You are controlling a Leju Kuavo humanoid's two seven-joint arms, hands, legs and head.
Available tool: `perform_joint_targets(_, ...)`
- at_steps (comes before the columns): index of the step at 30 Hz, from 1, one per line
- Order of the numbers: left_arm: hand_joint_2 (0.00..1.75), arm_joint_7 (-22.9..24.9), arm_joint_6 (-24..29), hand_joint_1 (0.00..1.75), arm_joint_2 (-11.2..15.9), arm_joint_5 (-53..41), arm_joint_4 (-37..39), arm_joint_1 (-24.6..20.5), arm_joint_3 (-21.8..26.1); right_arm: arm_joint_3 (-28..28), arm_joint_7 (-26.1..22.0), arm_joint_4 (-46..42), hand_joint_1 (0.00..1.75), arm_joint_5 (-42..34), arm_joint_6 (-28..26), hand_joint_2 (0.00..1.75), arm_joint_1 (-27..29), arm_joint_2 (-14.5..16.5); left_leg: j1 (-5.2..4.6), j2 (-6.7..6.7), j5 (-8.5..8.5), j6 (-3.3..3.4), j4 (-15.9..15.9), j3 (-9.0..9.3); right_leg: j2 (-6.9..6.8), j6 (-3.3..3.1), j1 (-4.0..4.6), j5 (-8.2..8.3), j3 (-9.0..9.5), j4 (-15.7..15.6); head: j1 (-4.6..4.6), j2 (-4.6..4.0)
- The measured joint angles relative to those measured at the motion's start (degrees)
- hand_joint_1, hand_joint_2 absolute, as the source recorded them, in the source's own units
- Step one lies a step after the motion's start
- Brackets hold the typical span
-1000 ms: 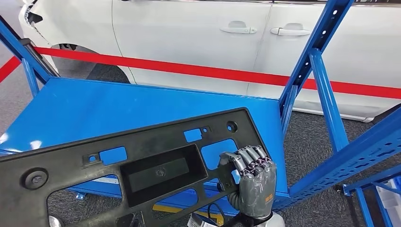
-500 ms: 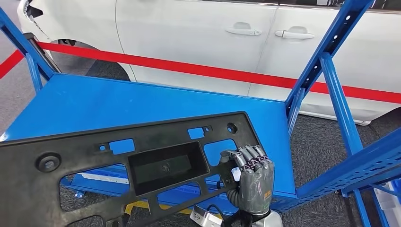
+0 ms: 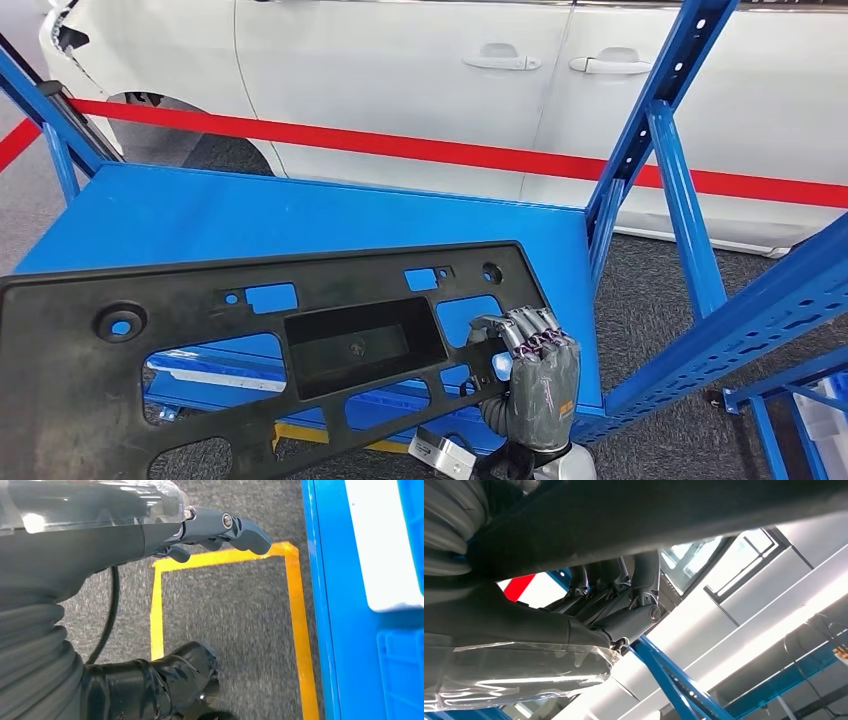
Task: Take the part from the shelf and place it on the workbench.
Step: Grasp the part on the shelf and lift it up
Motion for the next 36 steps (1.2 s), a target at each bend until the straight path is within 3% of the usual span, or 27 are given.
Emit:
perform_joint_targets(2,1.75,0.2,0.6,0.00,0.0,-0.1,0.0,-0.1,0.0,0.0,0.0,0.0,1.75,-0.1,0.0,1.75,0.0,0.0,-0.26,-0.01,2.97,0.70,-7.5,3.53,0.07,0.18,0.16,-0.04,-0.04,0.1,0.01,0.00)
perform_joint_targets(3,1.75,0.3,0.7,0.00,0.0,-0.2,0.0,-0.2,0.0,-0.1,0.0,0.0,1.75,-0.1,0.0,1.75,0.0,0.0,-0.44,-0.02,3.62,0.98,-9.7,4.52,0.07,0.39,0.21,-0.01,-0.15,0.2,0.02,0.00)
perform_joint_targets(5,1.75,0.3,0.9,0.00,0.0,-0.3,0.0,-0.2,0.1,-0.1,0.0,0.1,1.75,-0.2,0.0,1.75,0.0,0.0,-0.72,-0.04,3.81,1.36,-10.7,4.75,0.06,0.95,0.19,0.20,-0.35,0.2,0.01,0.00)
perform_joint_targets(7,1.75,0.3,0.9,0.00,-0.1,-0.5,0.0,-0.1,0.2,-0.2,0.1,0.1,1.75,-0.3,0.0,1.75,0.0,0.0,-0.42,0.04,4.37,1.97,-11.3,4.82,0.06,1.57,0.15,-0.15,-0.55,0.5,0.03,0.00)
perform_joint_targets(9,1.75,0.3,1.0,0.00,-0.3,-0.6,0.0,-0.2,0.2,-0.3,0.2,0.2,1.75,-0.3,0.0,1.75,0.0,0.0,-0.07,0.16,4.96,2.57,-11.9,4.84,0.08,2.14,0.07,-2.84,-2.12,4.1,0.10,-0.01)
perform_joint_targets(11,1.75,0.4,1.0,0.00,-0.3,-0.6,0.0,-0.3,0.3,-0.3,0.3,0.4,1.75,-0.3,0.0,1.75,0.0,-0.1,-0.12,0.25,5.12,2.78,-11.9,4.52,0.07,2.58,-0.16,-6.71,-5.19,11.3,0.14,-0.01)
perform_joint_targets(12,1.75,0.5,1.1,0.00,-0.3,-0.6,0.0,-0.3,0.4,-0.4,0.3,0.6,1.75,-0.3,0.0,1.75,0.1,-0.1,-0.12,0.30,5.15,2.79,-11.7,4.35,0.06,2.76,-0.28,-7.74,-6.38,14.2,0.14,-0.01)
perform_joint_targets(13,1.75,0.6,1.1,0.00,-0.4,-0.6,0.0,-0.3,0.5,-0.4,0.4,0.7,1.75,-0.4,0.0,1.75,0.2,-0.1,-0.12,0.33,5.18,2.78,-11.6,4.18,0.05,2.88,-0.39,-7.75,-6.73,15.3,0.14,-0.01)
perform_joint_targets(14,1.75,0.7,1.2,0.00,-0.4,-0.6,0.0,-0.3,0.6,-0.4,0.5,0.9,1.75,-0.4,0.0,1.75,0.2,-0.1,-0.12,0.33,5.18,2.74,-11.4,4.03,0.03,2.94,-0.51,-6.67,-5.93,14.2,0.14,-0.01)
perform_joint_targets(16,1.75,0.8,1.3,0.00,-0.5,-0.6,0.0,-0.3,0.6,-0.5,0.7,1.0,1.75,-0.5,0.0,1.75,0.2,-0.1,-0.11,0.28,5.12,2.57,-10.9,3.79,-0.01,2.77,-0.67,-3.43,-1.86,6.9,0.14,-0.02)
perform_joint_targets(18,1.75,0.8,1.4,0.00,-0.6,-0.7,0.0,-0.3,0.7,-0.5,0.9,1.1,1.75,-0.6,0.0,1.75,0.2,-0.1,-0.25,0.24,5.07,2.05,-10.4,3.57,0.00,2.39,-0.43,-1.69,1.02,1.3,0.13,-0.01)
perform_joint_targets(20,1.75,0.8,1.4,0.00,-0.7,-0.7,0.0,-0.4,0.7,-0.5,1.0,1.2,1.75,-0.7,0.0,1.75,0.3,-0.1,-0.36,0.24,5.30,1.33,-10.5,3.45,0.06,1.90,-0.07,-1.35,1.17,0.5,0.11,-0.01)
perform_joint_targets(22,1.75,0.8,1.5,0.00,-0.7,-0.8,0.0,-0.3,0.7,-0.6,1.0,1.2,1.75,-0.9,0.0,1.75,0.3,-0.1,-0.28,0.22,5.18,0.68,-10.3,3.21,0.00,1.13,-0.28,-0.77,0.94,0.1,0.10,-0.01)
perform_joint_targets(24,1.75,0.8,1.5,0.00,-0.8,-0.8,0.0,-0.4,0.8,-0.6,1.1,1.3,1.75,-0.9,0.0,1.75,0.2,-0.1,-0.15,0.22,2.65,0.16,-7.4,1.89,-0.15,0.32,-0.59,-0.09,0.57,-0.4,0.06,0.00)
perform_joint_targets(26,1.75,0.8,1.6,0.00,-0.8,-0.9,0.0,-0.3,0.8,-0.6,1.1,1.3,1.75,-1.0,0.0,1.75,0.3,0.0,-0.06,0.24,-1.85,-0.24,-0.2,-0.92,-0.26,-0.09,-0.48,0.34,-0.13,-0.4,0.03,0.00)
perform_joint_targets(28,1.75,0.8,1.6,0.00,-0.8,-0.9,0.0,-0.3,0.8,-0.6,1.2,1.5,1.75,-1.0,0.0,1.75,0.3,0.0,-0.03,0.25,-4.05,-0.42,5.1,-2.51,-0.31,-0.15,-0.31,0.72,-0.80,-0.3,0.04,-0.01)
perform_joint_targets(29,1.75,0.8,1.6,0.00,-0.8,-0.9,0.0,-0.3,0.8,-0.6,1.2,1.6,1.75,-1.0,0.0,1.75,0.3,0.0,-0.03,0.25,-3.46,-0.37,4.6,-1.72,-0.31,-0.09,-0.26,0.88,-1.03,-0.2,0.04,-0.01)
perform_joint_targets(30,1.75,0.8,1.6,0.00,-0.8,-0.9,0.0,-0.3,0.8,-0.6,1.2,1.6,1.75,-1.0,0.0,1.75,0.3,0.0,-0.04,0.25,-1.97,-0.21,1.7,0.22,-0.30,-0.01,-0.23,1.01,-1.18,-0.2,0.04,-0.02)
perform_joint_targets(32,1.75,0.8,1.6,0.00,-0.8,-0.9,0.0,-0.4,0.8,-0.6,1.2,1.7,1.75,-1.0,0.0,1.75,0.3,0.0,-0.18,0.25,0.91,0.35,-6.6,5.12,-0.29,0.29,-0.11,1.22,-1.35,0.1,0.04,-0.01)
perform_joint_targets(33,1.75,0.8,1.6,0.00,-0.8,-1.0,0.0,-0.4,0.8,-0.6,1.3,1.7,1.75,-1.0,0.0,1.75,0.3,0.0,-0.30,0.24,1.67,0.65,-9.5,6.65,-0.29,0.52,-0.04,1.35,-1.44,0.2,0.04,0.00)
perform_joint_targets(36,1.75,0.7,1.5,0.00,-0.8,-1.0,0.0,-0.4,0.8,-0.6,1.4,1.7,1.75,-1.0,0.0,1.75,0.3,0.0,-0.58,0.19,2.22,1.43,-11.4,7.07,-0.29,1.48,0.02,1.94,-1.64,0.1,0.07,-0.01)
